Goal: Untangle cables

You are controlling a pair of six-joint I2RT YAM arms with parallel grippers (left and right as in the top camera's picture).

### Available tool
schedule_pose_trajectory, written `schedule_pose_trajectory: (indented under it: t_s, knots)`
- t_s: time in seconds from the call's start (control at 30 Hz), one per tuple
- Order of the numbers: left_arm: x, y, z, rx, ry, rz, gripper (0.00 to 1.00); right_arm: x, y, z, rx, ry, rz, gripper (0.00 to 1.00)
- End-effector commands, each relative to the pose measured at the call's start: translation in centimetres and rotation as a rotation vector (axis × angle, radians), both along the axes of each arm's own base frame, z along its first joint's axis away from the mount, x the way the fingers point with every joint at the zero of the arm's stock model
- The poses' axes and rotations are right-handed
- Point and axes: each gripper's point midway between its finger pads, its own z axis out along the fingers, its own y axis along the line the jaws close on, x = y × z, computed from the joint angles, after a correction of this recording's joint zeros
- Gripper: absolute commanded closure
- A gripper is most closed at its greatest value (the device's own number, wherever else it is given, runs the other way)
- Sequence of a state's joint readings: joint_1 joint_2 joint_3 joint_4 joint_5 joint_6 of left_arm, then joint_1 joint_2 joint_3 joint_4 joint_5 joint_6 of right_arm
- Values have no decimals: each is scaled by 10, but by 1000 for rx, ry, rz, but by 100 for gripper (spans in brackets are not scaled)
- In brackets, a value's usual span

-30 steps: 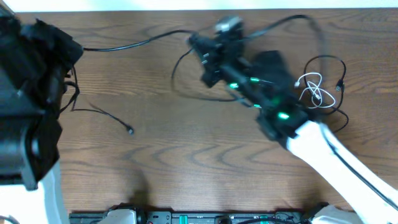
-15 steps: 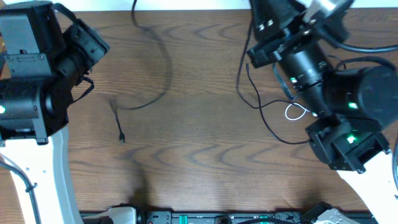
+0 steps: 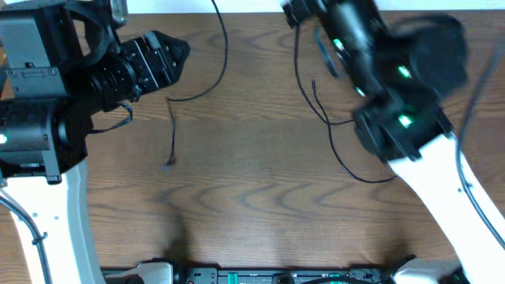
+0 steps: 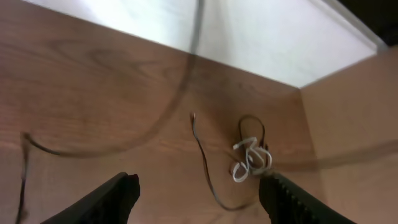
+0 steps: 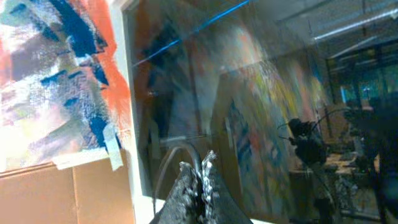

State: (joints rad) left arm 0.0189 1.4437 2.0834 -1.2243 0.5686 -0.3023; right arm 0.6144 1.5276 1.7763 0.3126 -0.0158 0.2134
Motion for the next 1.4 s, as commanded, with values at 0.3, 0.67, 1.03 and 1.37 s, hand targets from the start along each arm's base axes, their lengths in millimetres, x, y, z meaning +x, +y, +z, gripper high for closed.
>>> schedule_pose_trajectory:
  t_s: [0.3, 0.67, 1.03, 1.37]
  knots:
    - [-21, 15, -26, 91, 114, 43, 33, -36, -34, 135, 161, -241, -72, 99]
    - [-23, 15, -30, 107, 128, 27, 33, 22, 26, 69, 10, -3, -23, 99]
    - [-22, 10, -47, 125, 185, -10, 32, 91, 18, -59, -268, 431, -187, 42]
    - [9, -53, -124, 167, 405, -215, 32, 104, -97, -186, -540, 929, -403, 1]
